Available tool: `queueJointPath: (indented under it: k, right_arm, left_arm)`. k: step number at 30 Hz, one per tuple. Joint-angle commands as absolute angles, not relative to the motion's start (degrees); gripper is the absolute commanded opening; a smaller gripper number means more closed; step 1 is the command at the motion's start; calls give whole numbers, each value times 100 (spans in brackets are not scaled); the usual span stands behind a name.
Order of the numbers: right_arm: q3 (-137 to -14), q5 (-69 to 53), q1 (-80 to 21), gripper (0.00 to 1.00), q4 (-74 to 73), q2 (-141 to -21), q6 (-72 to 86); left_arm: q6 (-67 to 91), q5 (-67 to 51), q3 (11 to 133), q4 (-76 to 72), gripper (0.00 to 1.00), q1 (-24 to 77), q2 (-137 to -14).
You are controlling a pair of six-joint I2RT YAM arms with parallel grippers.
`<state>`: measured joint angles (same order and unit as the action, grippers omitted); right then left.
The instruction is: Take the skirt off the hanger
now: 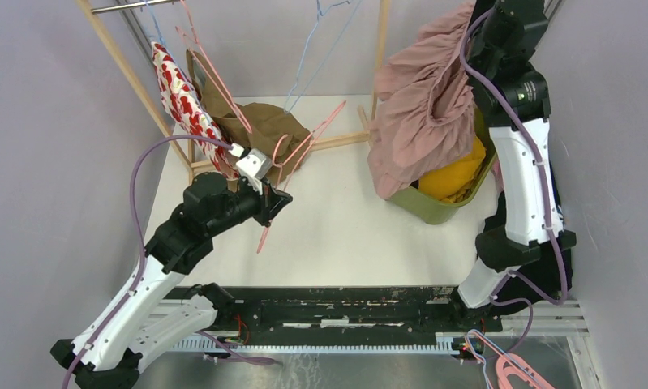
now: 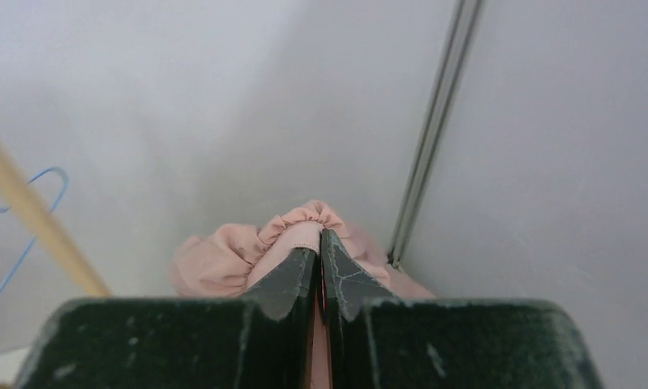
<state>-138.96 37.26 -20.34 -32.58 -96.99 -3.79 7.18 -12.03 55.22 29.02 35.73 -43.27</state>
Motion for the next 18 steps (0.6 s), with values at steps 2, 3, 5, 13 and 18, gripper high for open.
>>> queueJointPath:
  k: [2,3,5,13,18]
  right_arm:
    - [-14553,3805,-1429,10,-2418,-10345,-423]
    - [-14629,3697,-1321,10,-2475,-10495,-331]
    - [-14657,3511,-1171,10,-2530,-10723,-175]
    - [-12488,3150,-968,7,-2594,-10458,447]
    - [-9893,2107,-969,3,-2545,-9550,1946]
  left_arm:
    - [608,-1095,5702,2902,3,3568,-4296]
    - [622,-1091,5697,2901,3,3569,-4298]
    - [639,-1050,5684,2906,3,3569,-4315]
    - [507,-882,5821,3073,3,3568,-4473]
    - [530,-943,6070,3145,3,3568,-4540]
